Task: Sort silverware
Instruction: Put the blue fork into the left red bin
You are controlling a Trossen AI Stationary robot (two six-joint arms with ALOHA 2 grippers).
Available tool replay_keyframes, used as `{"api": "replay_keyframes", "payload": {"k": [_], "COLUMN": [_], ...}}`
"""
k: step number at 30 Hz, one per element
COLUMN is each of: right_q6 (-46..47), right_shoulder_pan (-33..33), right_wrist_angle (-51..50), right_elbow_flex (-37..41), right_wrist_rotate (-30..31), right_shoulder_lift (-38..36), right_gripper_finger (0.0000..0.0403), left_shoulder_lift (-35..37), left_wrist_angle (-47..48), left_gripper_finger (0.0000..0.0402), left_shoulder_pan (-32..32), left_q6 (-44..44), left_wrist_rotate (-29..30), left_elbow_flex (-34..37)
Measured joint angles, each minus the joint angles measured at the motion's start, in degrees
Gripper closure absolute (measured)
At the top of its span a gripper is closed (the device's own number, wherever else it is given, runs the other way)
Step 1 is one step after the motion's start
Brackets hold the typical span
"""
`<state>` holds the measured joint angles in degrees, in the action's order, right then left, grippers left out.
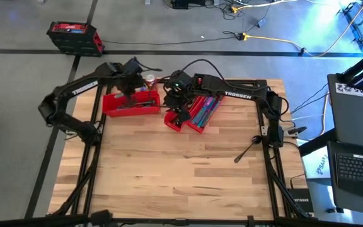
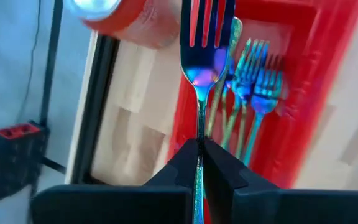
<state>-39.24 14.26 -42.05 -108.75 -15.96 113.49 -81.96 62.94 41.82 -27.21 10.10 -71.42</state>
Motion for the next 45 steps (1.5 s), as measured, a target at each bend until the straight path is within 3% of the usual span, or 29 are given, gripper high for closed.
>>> {"api": "replay_keyframes", "payload": {"k": [9,25,39,45], "right_q6": [0.0,0.0,0.0,1.3], "right_shoulder_pan": [0.0,0.8,1.7,1.9], "right_wrist_angle": [-0.2,-2.1,-5.0,-7.8], "right_elbow_flex": [0.0,0.0,0.0,0.0], "right_wrist_rotate": [0.1,2.5,2.9,5.6], "right_shoulder_lift": [0.0,0.0,0.0,0.0], "right_gripper_finger": [0.0261,0.0261,0.0261,0.0262], "left_shoulder_lift": [-7.4,-9.9,-9.9,-9.9], "left_wrist_angle": [0.4,-0.4,-4.9,-9.0], "left_gripper_finger": [0.0401,0.0401,0.0400,0.0366], "left_shoulder_pan": [-0.5,-1.8,-2.5,-2.4], "left_q6": [-4.6,-6.7,-1.5,2.5], "left_wrist_rotate": [0.5,-2.3,-0.7,-0.4], "left_elbow_flex": [0.0,0.0,9.6,10.0]}}
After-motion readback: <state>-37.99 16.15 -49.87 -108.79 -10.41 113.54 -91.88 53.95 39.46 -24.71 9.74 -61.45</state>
